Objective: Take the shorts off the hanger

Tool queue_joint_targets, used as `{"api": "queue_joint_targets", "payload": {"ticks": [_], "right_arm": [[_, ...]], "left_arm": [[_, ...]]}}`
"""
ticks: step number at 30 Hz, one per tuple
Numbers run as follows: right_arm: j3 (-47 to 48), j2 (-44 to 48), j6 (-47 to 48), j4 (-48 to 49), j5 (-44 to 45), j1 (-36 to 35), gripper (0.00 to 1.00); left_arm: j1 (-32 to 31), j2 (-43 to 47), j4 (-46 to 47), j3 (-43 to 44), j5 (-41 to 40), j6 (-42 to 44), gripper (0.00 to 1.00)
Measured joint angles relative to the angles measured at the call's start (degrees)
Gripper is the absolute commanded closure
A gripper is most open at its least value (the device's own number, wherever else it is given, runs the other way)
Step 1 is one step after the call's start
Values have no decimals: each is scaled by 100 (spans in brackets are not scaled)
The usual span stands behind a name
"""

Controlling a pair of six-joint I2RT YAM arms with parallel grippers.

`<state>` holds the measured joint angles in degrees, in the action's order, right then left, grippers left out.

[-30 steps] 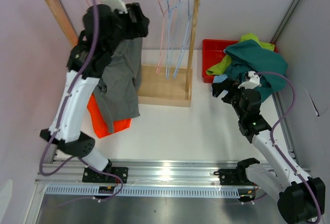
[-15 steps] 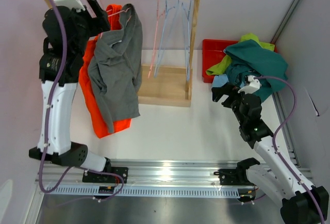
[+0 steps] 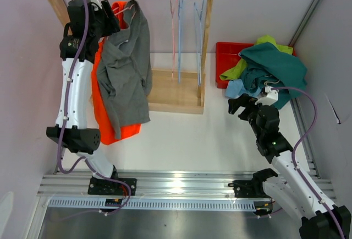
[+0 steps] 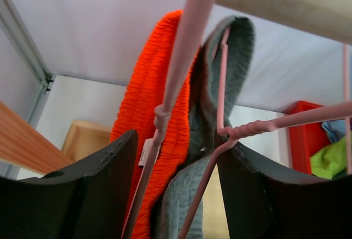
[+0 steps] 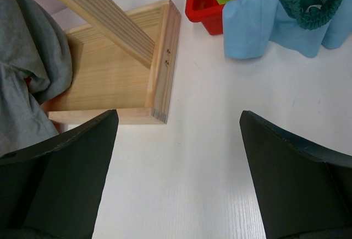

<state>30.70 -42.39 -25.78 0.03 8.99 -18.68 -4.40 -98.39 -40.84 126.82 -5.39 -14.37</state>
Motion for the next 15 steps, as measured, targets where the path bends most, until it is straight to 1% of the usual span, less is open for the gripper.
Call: {"api": "queue_joint_targets", "payload": {"ticks": [5,7,10,11,14,15], "right_arm": [[-109,-9,0,-2,9,2,1],[-144,-26,-2,-2,7,4,1],[-175,-83,-7,0,0,4,1],[-175,-96,-7,0,0,4,1],[-177,-111,-7,2,-2,2,1],[-177,-111,-7,2,-2,2,0]], "left_arm": [[2,-15,-7,9,221,-72,45],[2,-15,-9,17,264,-74,45],[2,-15,-28,33,275,-70,36],[2,-15,-37,44,269,-66,28],[4,-2,-42,96,256,-85,15],[4,22,-42,96,251,-83,13]]}}
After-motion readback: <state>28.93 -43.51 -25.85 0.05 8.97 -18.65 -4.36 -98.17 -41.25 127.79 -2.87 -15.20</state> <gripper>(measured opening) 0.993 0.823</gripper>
